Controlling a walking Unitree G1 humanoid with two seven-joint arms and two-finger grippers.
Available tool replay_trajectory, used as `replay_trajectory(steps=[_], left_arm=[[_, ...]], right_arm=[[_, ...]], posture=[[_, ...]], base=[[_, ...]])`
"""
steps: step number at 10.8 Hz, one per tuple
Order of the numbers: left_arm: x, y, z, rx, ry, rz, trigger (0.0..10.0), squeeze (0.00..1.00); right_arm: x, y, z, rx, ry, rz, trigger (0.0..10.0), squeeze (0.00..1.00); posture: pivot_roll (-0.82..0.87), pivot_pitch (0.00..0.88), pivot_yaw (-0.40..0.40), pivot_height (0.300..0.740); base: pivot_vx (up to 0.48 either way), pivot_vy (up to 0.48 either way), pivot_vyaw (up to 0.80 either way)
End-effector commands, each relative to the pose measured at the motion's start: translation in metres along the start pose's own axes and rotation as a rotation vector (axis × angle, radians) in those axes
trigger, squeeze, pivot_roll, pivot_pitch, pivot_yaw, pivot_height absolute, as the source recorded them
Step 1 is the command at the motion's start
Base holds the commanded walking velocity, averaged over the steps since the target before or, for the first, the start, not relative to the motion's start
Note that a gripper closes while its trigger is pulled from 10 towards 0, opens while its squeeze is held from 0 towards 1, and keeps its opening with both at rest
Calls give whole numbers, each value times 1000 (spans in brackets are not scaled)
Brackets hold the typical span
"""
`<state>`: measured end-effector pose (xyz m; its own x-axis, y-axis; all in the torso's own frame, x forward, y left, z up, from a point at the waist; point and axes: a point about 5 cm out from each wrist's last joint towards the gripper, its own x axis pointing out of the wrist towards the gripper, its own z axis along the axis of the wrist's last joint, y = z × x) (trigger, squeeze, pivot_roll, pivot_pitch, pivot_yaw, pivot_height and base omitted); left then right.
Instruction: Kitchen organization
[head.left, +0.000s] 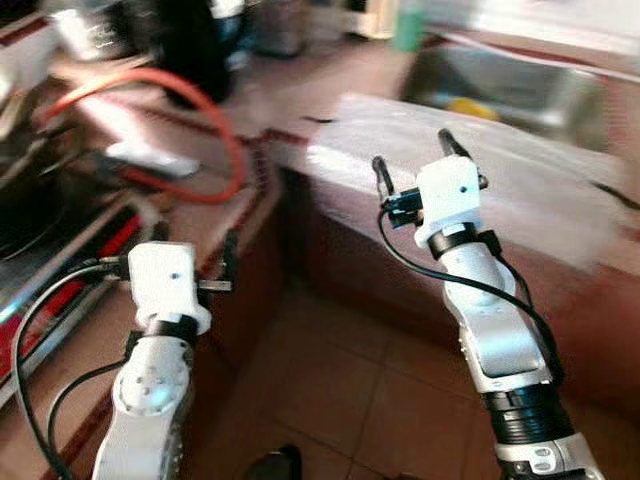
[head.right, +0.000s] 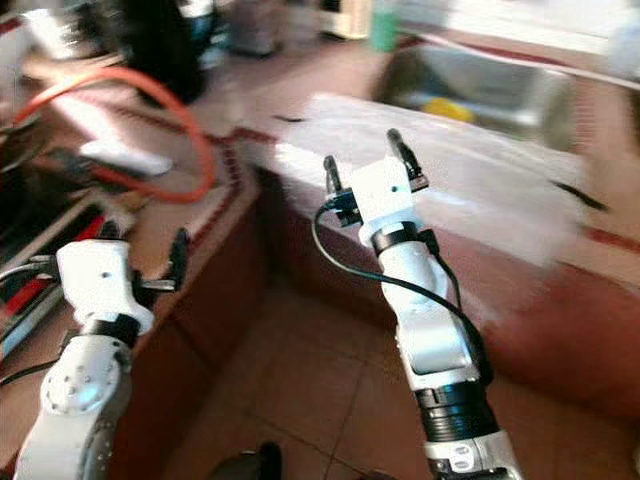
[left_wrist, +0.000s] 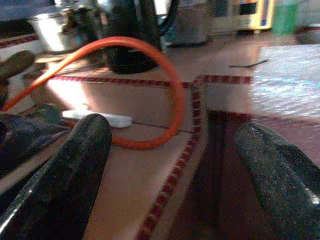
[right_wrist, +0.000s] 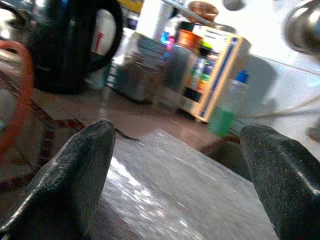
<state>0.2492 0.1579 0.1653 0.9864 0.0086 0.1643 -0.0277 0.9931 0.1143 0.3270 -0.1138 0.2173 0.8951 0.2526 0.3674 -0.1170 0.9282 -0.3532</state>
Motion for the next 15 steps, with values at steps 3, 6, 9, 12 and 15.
replay_trajectory(steps=[3, 6, 9, 12, 15], left_arm=[[2, 7, 8, -61, -34, 46, 10000, 0], [0, 8, 4, -8, -7, 81, 10000, 0], [-2, 8, 3, 6, 4, 59, 10000, 0], [-2, 11, 3, 33, 0, 82, 10000, 0], [-2, 7, 2, 24, 9, 55, 10000, 0]], right_arm=[[0, 3, 3, 0, -18, 18, 10000, 0], [0, 4, 4, -5, -24, 35, 10000, 0], [0, 6, 4, 9, -26, 44, 10000, 0], [-1, 7, 4, 14, -27, 51, 10000, 0], [0, 9, 4, 19, -30, 65, 10000, 0]], posture=[[-32, 167, 42, 740], [-34, 165, 38, 740], [-31, 167, 38, 740], [-29, 169, 41, 740], [-27, 162, 39, 740]], base=[[0, 0, 800], [0, 0, 800], [0, 0, 800], [0, 0, 800], [0, 0, 798]])
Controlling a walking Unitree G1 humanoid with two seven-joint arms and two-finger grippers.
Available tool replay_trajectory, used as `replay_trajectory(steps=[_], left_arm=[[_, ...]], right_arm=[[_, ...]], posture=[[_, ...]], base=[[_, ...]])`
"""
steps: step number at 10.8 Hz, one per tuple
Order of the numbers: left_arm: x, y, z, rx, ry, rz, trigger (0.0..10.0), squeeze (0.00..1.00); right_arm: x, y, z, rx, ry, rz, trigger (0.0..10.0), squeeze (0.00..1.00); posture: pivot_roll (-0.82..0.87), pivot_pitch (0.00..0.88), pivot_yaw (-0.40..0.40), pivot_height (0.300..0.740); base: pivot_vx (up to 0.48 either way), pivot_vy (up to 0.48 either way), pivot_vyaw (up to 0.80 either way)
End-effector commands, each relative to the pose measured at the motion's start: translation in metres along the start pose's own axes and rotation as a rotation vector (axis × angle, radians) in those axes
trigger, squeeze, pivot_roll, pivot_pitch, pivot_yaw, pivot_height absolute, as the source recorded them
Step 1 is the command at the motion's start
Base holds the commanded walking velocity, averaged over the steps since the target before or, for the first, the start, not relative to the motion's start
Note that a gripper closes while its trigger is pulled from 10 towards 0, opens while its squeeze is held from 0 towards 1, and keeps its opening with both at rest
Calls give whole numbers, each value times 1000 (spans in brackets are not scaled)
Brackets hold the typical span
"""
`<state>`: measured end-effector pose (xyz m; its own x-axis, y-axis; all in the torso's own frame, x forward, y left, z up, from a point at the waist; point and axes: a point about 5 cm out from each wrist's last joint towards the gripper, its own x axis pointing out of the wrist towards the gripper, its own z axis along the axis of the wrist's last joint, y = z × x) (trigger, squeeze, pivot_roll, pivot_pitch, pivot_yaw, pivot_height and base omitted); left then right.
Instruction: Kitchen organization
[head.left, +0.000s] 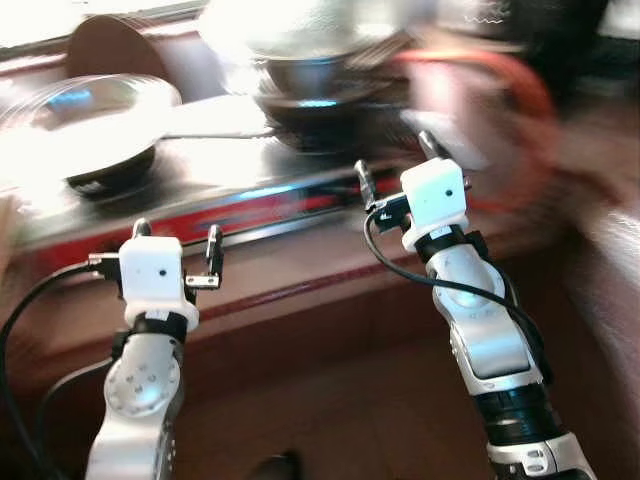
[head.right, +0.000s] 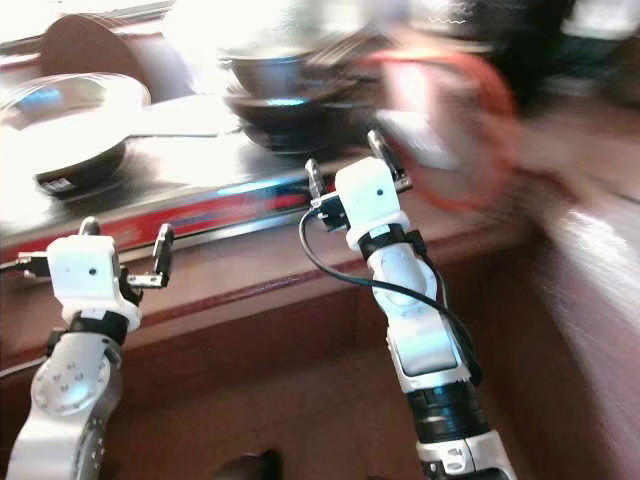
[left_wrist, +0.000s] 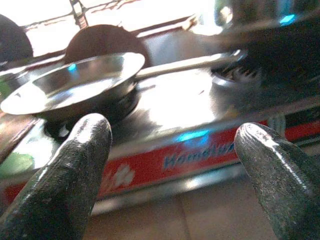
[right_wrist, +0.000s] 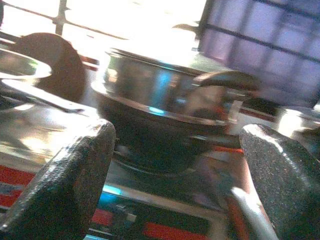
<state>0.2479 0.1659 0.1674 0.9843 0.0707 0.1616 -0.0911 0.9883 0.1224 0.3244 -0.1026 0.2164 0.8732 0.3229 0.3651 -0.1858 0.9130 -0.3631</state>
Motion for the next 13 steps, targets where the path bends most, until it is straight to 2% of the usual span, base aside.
replay_trajectory(steps=[1, 4, 5, 6, 9, 13], left_arm=[[-1, -1, 1, 9, -2, -5, 10000, 0], [-2, 1, -1, 35, 0, 7, 10000, 0], [-1, 1, -5, 64, -20, -3, 10000, 0], [-6, 2, -18, 27, 42, -13, 10000, 0], [-24, 13, -44, 45, 108, 42, 10000, 0], [-26, 9, -49, 19, 120, 22, 10000, 0]], right_arm=[[0, -2, 1, 3, -4, -3, 10000, 0], [0, -1, 1, 13, -6, -3, 10000, 0], [-1, -1, 0, 25, -1, -6, 10000, 0], [-5, -2, -8, 42, 34, -14, 10000, 0], [-21, -4, -26, 34, 101, 1, 10000, 0], [-20, 0, -29, 51, 114, 6, 10000, 0]], posture=[[-27, 162, 39, 740], [-23, 159, 38, 740], [-23, 162, 39, 740], [-22, 162, 40, 740], [-23, 167, 30, 740], [-22, 166, 33, 740]], base=[[0, 0, 794], [0, 0, 796], [0, 0, 0], [0, 0, 0], [0, 0, 0], [0, 0, 0]])
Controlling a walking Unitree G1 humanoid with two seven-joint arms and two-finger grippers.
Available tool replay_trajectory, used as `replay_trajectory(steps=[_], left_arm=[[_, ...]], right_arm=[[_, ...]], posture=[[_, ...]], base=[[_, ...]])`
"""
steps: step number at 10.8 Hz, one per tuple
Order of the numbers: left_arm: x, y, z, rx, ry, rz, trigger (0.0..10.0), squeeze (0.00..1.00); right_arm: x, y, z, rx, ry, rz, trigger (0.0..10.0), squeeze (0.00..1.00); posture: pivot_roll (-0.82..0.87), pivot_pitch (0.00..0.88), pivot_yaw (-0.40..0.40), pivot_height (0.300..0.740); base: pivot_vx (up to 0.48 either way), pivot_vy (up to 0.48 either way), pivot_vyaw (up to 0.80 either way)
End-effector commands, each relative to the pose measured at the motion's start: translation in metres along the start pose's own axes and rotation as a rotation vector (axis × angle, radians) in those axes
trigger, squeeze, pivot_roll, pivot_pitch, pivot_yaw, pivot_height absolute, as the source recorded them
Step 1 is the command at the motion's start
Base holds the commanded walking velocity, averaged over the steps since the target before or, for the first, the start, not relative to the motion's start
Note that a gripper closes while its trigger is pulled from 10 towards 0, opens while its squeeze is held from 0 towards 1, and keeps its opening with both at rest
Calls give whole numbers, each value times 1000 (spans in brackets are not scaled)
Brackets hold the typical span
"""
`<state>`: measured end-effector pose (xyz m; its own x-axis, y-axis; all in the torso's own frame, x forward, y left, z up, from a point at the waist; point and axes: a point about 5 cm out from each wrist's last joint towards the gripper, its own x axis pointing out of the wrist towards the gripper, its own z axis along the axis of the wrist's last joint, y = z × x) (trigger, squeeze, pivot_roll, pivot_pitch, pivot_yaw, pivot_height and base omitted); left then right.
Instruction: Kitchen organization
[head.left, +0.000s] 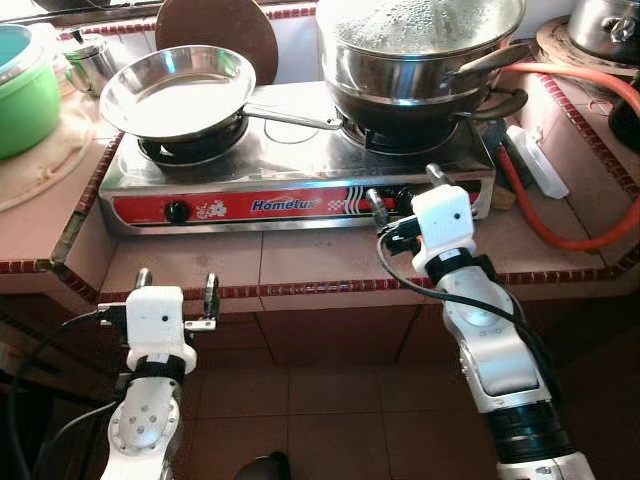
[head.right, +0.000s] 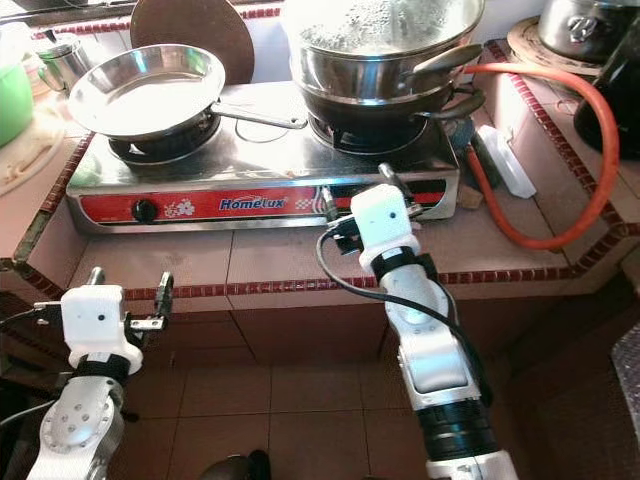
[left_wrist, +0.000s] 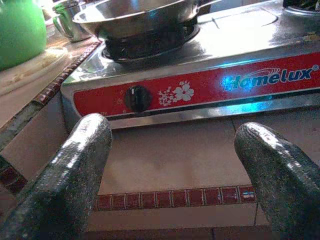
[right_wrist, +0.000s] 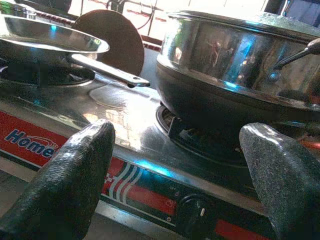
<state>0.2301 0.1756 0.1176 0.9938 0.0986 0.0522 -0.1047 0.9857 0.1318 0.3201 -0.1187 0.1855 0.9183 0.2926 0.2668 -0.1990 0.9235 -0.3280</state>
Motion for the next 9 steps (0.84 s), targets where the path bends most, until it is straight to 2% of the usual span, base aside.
replay_trajectory(steps=[1, 5, 9], left_arm=[[-1, 3, -2, 7, 4, 6, 10000, 0], [1, 5, -2, -6, 8, 0, 10000, 0], [1, 5, -2, -9, 15, -4, 10000, 0]], right_arm=[[0, 3, 0, 15, 4, 7, 10000, 0], [2, 0, -1, 18, 8, -12, 10000, 0], [2, 0, -1, 21, 10, -15, 10000, 0]], posture=[[-24, 166, 35, 740], [-29, 170, 42, 740], [-27, 174, 43, 740]], base=[[0, 0, 0], [0, 0, 0], [-274, 0, 0]])
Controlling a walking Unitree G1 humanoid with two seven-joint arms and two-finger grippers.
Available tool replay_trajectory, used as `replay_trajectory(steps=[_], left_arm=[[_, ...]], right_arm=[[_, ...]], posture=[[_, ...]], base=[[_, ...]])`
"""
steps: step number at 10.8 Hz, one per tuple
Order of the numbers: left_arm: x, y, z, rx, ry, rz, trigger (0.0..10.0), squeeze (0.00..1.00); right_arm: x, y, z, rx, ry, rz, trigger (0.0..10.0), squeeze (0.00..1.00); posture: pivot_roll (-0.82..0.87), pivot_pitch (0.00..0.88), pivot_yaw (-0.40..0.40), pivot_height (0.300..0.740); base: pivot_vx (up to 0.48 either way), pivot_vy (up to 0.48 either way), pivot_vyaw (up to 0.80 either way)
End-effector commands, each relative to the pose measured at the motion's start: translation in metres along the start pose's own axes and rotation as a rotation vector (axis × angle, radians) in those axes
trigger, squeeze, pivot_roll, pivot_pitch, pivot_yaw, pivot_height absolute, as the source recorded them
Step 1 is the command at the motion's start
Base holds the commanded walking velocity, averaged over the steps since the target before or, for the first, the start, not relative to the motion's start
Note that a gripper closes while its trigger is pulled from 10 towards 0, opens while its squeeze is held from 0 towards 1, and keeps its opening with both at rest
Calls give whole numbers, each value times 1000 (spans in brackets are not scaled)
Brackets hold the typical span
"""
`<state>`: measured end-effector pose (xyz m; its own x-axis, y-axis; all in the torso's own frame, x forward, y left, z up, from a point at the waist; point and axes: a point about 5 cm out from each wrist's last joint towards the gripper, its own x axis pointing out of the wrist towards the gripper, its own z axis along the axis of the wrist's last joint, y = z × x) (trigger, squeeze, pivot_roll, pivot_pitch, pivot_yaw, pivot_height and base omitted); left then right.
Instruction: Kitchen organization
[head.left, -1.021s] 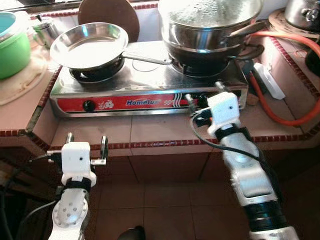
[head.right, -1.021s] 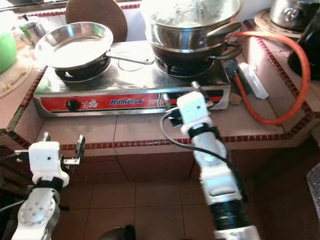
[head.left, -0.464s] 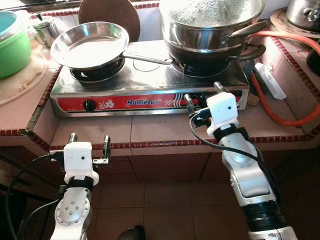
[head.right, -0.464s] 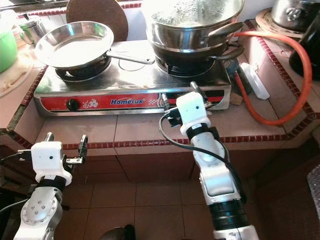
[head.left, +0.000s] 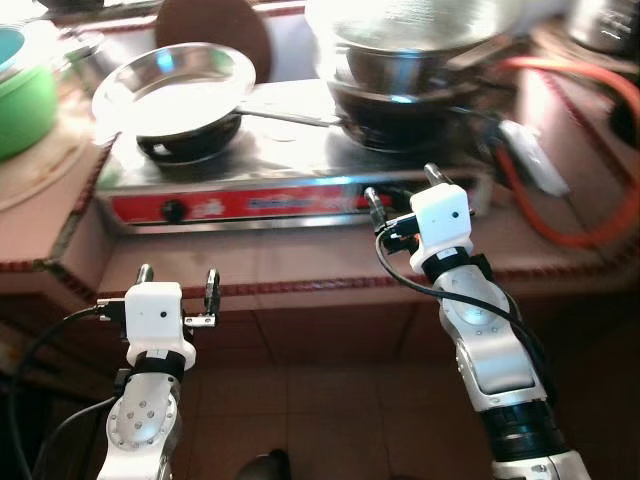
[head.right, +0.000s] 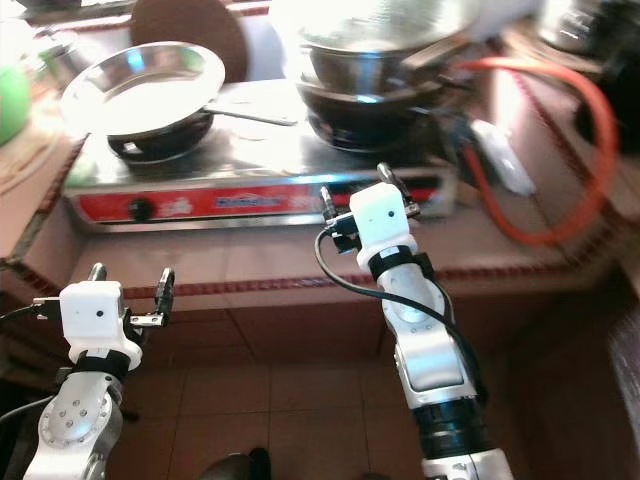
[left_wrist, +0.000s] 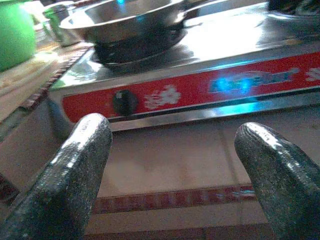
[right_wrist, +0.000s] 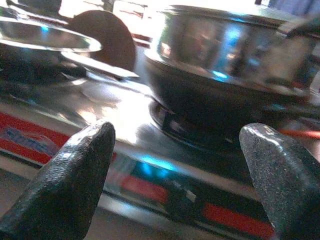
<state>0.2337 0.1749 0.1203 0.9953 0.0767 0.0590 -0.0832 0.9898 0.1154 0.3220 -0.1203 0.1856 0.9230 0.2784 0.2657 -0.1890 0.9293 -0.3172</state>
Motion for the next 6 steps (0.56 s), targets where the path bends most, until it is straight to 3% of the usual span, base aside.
replay_trajectory(steps=[1, 6], left_arm=[[-2, 6, -5, 10, 26, 16, 10000, 0], [-2, 7, -5, 13, 29, 11, 10000, 0]], right_arm=[[2, 1, 0, 12, 4, -5, 10000, 0], [3, 1, 1, 12, 0, -10, 10000, 0]], posture=[[-27, 173, 44, 740], [-24, 170, 47, 740]], base=[[-281, 0, 0], [-288, 0, 0]])
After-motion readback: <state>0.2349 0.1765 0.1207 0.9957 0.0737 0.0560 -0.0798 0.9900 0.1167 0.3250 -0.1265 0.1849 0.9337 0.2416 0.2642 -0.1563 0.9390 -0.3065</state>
